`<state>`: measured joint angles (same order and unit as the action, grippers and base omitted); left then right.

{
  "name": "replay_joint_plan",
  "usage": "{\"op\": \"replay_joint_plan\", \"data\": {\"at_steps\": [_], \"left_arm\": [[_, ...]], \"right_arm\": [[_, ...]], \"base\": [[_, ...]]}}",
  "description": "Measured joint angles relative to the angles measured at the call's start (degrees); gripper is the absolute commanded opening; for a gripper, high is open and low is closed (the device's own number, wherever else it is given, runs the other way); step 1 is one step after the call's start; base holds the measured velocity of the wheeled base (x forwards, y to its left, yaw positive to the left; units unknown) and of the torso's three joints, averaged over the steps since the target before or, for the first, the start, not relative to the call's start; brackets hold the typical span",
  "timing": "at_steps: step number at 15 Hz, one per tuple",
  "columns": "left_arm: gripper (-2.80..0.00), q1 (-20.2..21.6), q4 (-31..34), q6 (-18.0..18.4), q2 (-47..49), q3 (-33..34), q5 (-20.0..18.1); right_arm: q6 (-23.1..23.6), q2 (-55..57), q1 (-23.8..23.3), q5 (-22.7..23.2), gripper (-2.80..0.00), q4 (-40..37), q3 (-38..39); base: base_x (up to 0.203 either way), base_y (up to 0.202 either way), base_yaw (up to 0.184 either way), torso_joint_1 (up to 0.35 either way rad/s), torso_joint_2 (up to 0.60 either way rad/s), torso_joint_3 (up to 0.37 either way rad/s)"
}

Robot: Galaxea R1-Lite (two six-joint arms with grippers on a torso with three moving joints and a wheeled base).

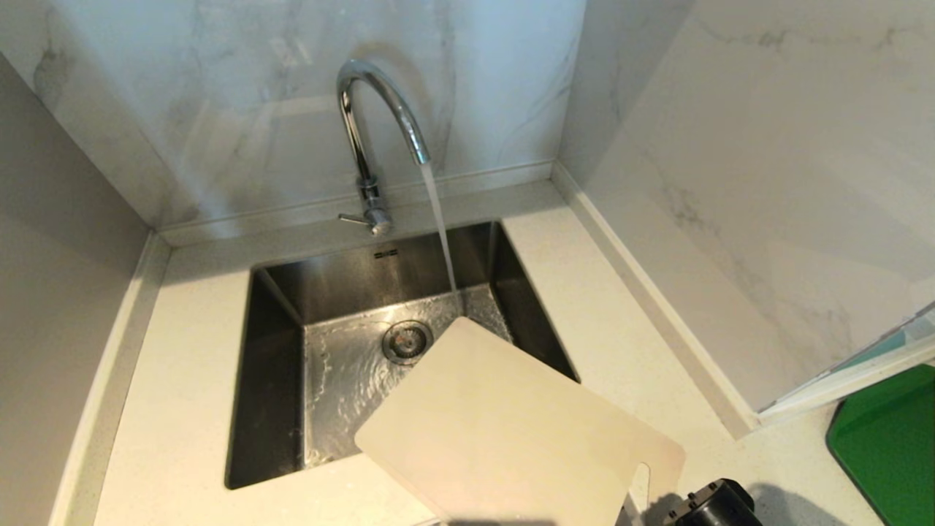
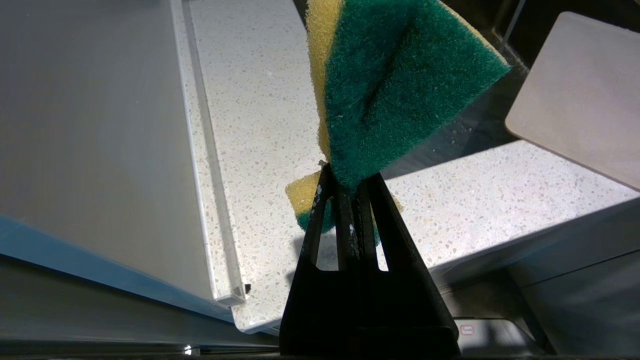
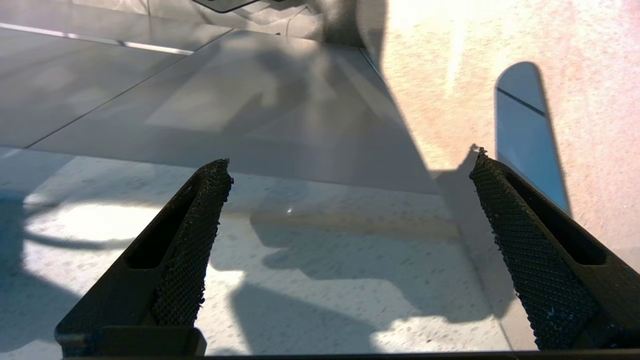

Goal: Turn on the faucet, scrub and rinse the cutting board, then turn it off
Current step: Pick up the cutting board

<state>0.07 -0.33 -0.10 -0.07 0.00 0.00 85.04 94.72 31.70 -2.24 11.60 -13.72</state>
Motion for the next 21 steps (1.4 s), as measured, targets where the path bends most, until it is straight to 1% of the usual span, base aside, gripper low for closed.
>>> {"op": "replay_joint_plan", "data": {"at_steps": [2,6,12,21], "left_arm": [[-2.80,0.00,0.00,0.01,0.00,0.00,0.00],[-2.80,0.00,-0.06,0.02,0.00,0.00,0.00],[-2.80,0.00,-0.08,0.04,0.00,0.00,0.00],[-2.80,0.00,-0.09,0.02,0.00,0.00,0.00]], "right_arm": [[0.82,-1.64,0.00,0.03,0.00,-0.11,0.90],[1.06,-3.18,0.07,0.03,0.00,0.01,0.81],[1.11,-0.61,0.07,-0.29,0.00,0.30,-1.52],[1.10,1.66,0.00,-0.43,0.00,0.23,-2.20]], "base": [[0.000,0.000,0.000,0.000,0.00,0.000],[0.000,0.000,0.000,0.000,0.00,0.000],[0.000,0.000,0.000,0.000,0.00,0.000],[0.000,0.000,0.000,0.000,0.00,0.000]]}}
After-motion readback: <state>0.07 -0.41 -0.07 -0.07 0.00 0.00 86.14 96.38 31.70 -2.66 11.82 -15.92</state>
